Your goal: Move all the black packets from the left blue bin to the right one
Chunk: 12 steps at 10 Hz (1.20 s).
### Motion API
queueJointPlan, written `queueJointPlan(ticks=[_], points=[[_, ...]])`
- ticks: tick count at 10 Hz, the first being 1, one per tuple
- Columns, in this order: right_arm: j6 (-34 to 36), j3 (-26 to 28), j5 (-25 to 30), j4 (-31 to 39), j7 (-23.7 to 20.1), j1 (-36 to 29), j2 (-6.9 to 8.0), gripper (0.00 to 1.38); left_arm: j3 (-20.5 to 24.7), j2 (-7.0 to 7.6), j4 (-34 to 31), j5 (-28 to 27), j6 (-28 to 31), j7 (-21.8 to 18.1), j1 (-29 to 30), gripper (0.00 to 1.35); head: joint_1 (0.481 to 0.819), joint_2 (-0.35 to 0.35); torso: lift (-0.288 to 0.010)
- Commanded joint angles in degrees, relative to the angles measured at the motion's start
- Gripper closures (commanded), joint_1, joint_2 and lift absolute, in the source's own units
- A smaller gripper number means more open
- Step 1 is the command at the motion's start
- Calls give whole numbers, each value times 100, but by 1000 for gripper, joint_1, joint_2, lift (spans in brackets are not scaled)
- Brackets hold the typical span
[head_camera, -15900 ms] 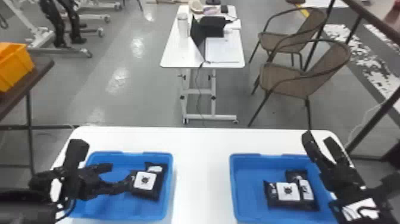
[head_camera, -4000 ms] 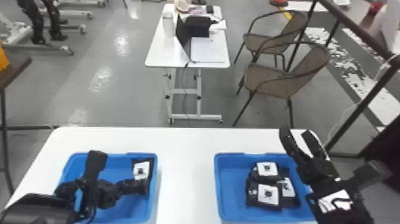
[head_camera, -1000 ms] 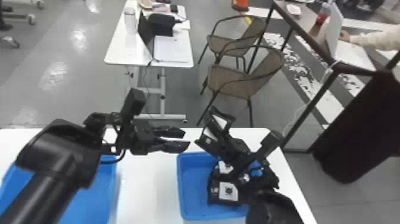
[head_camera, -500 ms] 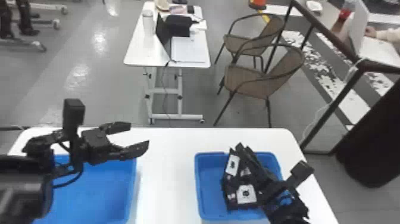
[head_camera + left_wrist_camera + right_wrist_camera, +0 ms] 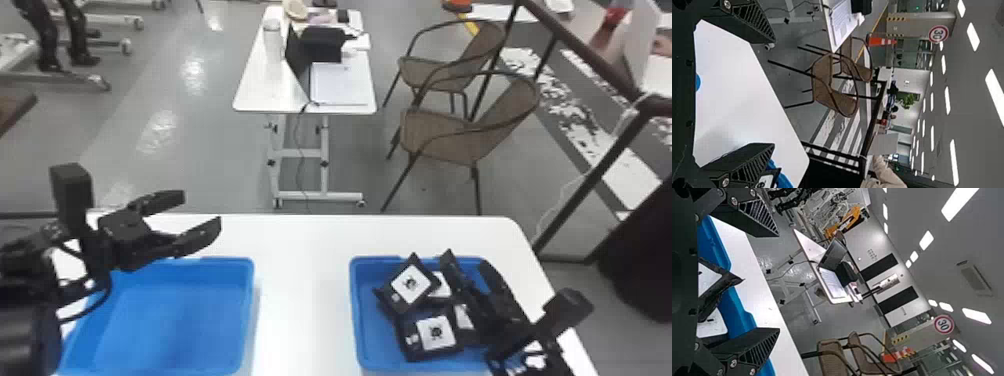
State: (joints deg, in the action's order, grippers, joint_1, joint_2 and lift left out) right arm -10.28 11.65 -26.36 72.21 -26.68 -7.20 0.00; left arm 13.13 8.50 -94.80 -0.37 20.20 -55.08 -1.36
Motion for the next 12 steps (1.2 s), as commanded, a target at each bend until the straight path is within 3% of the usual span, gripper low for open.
queueJointPlan(ticks=[1,3,4,8,9,12], points=[[-449,22,562,680,5,-519,5,130,305,-103,-127,28,-429,102,338,87,695,-58,0],[-994,268,1678,1691,400,-1363,5,130,700,-262,-232,318,-1554,331,918,104,695,-39,0],[-1249,497,1889,1849,479,-1653,5,133,770,-341,-232,564,-1967,621,1261,107,695,-36,0],[-2189,795,1906,1919,506,-2707,5,136,533,-675,-250,881,-4147,2282,2676,107,695,-62,0],[-2242,910,1968,1919,497,-2804,5,136,384,-701,-250,925,-4296,2722,2992,107,695,-56,0],[-2277,892,2029,1928,497,-3024,5,136,-153,-402,-267,1057,-4042,2976,3256,107,695,-96,0]])
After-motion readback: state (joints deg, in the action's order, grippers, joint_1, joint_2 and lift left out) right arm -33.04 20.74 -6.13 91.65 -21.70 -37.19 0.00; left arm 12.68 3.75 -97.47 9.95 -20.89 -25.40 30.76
